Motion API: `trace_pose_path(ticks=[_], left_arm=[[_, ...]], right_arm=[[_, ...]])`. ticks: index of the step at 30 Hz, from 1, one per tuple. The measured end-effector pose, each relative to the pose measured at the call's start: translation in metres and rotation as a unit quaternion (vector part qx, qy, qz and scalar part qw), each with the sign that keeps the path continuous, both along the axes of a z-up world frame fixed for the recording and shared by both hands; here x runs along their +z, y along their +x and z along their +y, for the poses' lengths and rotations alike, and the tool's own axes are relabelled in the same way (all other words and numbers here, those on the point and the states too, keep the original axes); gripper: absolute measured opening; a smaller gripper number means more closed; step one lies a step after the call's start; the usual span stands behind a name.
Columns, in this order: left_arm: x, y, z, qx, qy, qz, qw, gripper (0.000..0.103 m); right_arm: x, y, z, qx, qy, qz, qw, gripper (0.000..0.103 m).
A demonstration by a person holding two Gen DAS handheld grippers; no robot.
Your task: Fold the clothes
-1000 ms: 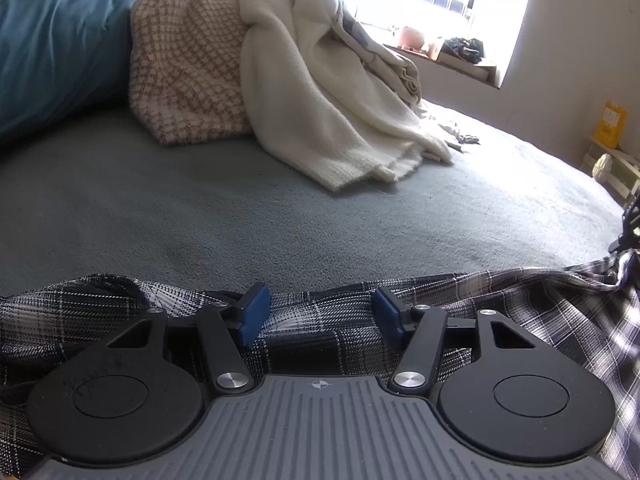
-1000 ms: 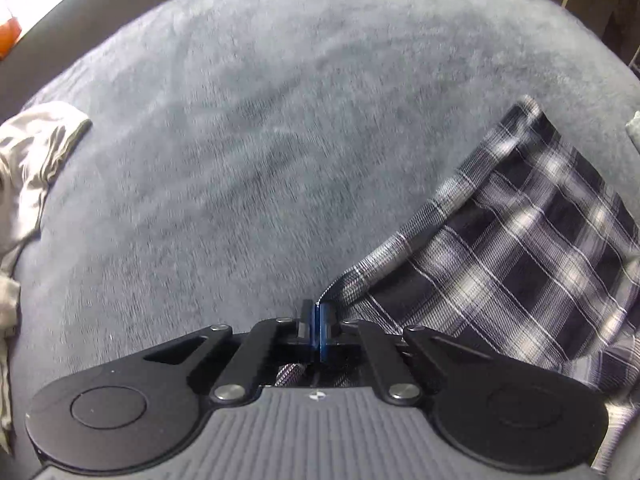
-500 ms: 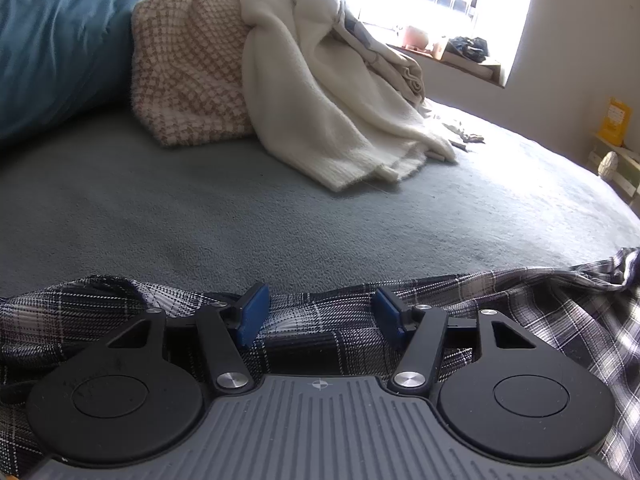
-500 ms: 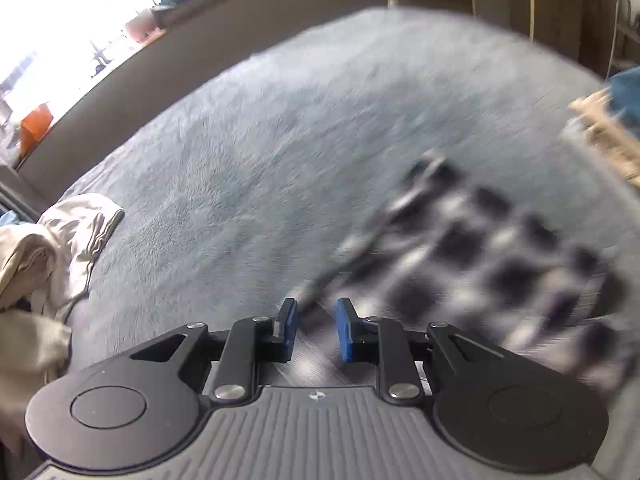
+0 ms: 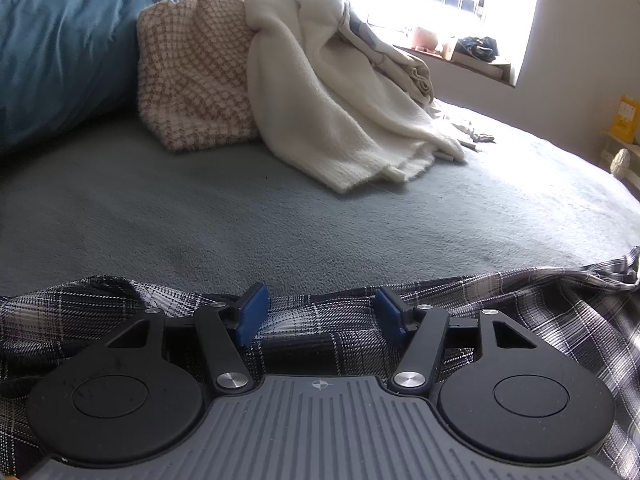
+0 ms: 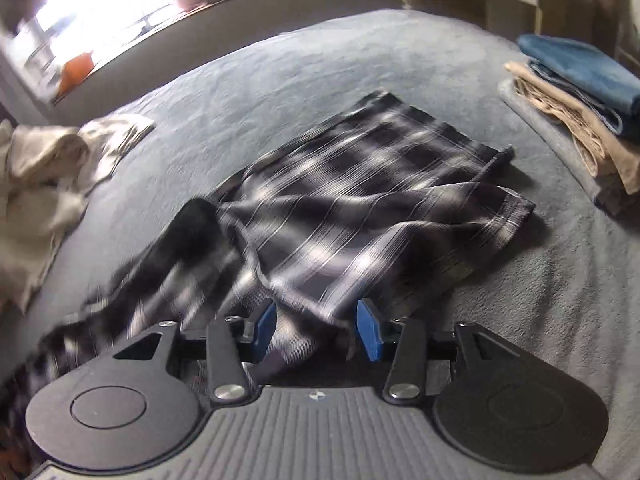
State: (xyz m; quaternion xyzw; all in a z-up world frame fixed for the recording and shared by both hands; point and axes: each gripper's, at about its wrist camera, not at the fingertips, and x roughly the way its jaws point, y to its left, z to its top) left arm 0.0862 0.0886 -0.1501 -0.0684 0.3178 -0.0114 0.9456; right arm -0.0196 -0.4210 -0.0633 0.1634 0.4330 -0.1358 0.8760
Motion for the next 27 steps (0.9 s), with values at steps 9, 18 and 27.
trace_pose_path(ticks=[9, 18, 27], left_arm=[[-0.001, -0.001, -0.002, 0.0, 0.007, -0.005, 1.0, 0.061], [-0.001, 0.0, -0.003, 0.002, 0.009, -0.004, 0.9999, 0.061], [0.001, 0.004, -0.003, 0.004, 0.012, 0.003, 0.9999, 0.062]], right_arm=[[-0.032, 0.009, 0.024, 0.041, -0.164, 0.029, 0.985, 0.012], [-0.004, 0.066, -0.014, 0.056, -0.327, 0.034, 0.943, 0.003], [-0.006, 0.168, -0.077, 0.08, -0.404, 0.099, 0.906, 0.003]])
